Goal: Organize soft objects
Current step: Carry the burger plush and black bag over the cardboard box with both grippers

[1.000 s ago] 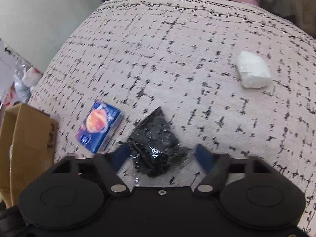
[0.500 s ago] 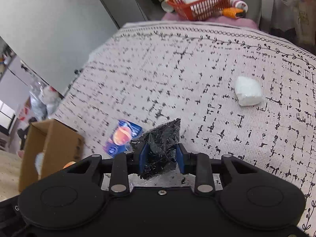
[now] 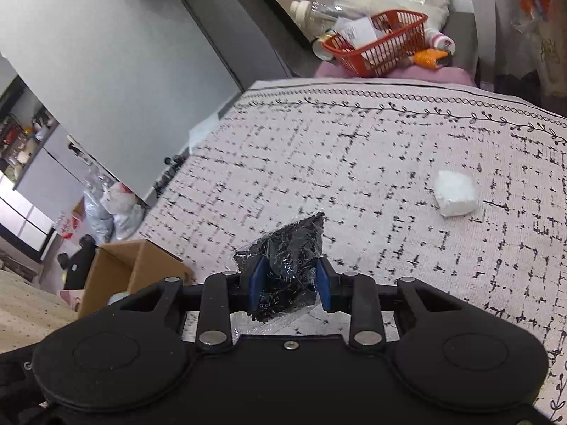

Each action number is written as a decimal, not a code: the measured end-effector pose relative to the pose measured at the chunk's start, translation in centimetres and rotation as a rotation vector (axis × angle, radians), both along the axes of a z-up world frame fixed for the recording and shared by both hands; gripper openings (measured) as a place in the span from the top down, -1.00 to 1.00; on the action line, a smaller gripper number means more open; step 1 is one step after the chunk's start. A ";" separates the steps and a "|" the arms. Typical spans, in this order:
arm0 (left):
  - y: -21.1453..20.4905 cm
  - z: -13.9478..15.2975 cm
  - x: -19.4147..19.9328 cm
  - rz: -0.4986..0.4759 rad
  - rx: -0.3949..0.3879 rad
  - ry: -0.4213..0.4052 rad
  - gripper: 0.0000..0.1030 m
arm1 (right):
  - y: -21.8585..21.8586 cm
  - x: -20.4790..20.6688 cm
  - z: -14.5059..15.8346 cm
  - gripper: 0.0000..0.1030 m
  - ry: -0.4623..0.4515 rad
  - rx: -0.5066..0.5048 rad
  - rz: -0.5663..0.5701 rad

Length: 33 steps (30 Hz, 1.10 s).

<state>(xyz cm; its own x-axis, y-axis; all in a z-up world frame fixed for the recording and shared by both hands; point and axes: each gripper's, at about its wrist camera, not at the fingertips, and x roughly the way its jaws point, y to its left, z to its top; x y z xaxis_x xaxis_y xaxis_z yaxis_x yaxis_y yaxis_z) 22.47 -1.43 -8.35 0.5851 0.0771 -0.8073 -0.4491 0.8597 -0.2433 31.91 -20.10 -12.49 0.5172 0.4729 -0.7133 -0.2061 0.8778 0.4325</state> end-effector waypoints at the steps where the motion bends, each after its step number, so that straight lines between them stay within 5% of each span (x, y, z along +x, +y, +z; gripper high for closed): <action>1: 0.0 0.2 -0.1 0.000 0.004 -0.004 0.18 | -0.1 -0.1 0.2 0.40 -0.005 0.012 0.002; 33: 6.4 3.1 -0.5 0.001 0.014 -0.105 0.18 | 5.6 -1.9 4.0 0.40 -0.167 0.147 0.092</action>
<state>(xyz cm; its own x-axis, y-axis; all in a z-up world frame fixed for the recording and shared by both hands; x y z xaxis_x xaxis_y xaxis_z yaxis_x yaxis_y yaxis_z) 21.94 4.93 -5.21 0.6662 0.0887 -0.7405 -0.4229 0.8628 -0.2771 30.01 -14.49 -8.48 0.5723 0.6158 -0.5416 -0.3619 0.7823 0.5070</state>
